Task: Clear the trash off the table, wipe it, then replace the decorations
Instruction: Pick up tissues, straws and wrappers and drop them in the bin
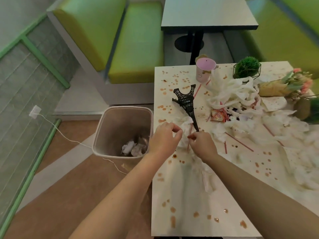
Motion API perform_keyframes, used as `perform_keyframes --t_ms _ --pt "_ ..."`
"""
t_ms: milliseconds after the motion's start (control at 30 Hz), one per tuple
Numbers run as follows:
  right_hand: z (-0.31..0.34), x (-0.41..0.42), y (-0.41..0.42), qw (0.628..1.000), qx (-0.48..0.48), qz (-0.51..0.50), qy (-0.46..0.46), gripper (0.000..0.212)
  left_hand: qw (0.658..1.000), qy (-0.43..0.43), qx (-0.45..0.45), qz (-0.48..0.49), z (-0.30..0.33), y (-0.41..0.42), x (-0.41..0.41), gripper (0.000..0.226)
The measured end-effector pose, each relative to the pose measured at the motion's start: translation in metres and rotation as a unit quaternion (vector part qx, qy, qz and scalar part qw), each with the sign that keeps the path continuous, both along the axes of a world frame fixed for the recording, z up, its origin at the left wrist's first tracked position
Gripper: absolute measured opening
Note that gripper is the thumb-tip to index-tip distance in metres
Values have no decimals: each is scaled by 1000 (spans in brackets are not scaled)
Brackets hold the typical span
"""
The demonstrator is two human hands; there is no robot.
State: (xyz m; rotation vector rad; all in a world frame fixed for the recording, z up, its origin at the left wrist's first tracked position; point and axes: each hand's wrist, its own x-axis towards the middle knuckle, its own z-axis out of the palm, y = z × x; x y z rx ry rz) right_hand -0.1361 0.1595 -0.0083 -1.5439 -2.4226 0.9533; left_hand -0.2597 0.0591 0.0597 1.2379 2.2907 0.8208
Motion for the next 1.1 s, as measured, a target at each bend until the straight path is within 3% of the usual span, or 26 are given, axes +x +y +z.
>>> perform_keyframes --t_ms 167,467,633,900,1100 --pt "-9 3 14 996 -11 -6 -88 19 997 -23 -76 17 -28 9 17 24" --pt "-20 -3 29 991 -45 29 -119 23 989 -39 -134 57 -67 54 25 50" --pt "-21 0 34 991 -63 32 -109 16 985 -24 -150 77 -78 65 23 48" --pt "-14 10 35 981 -172 -79 31 10 988 -13 -105 110 -69 66 19 22" --pt "7 15 33 938 -248 -151 189 13 978 -131 -36 160 -40 58 22 17"
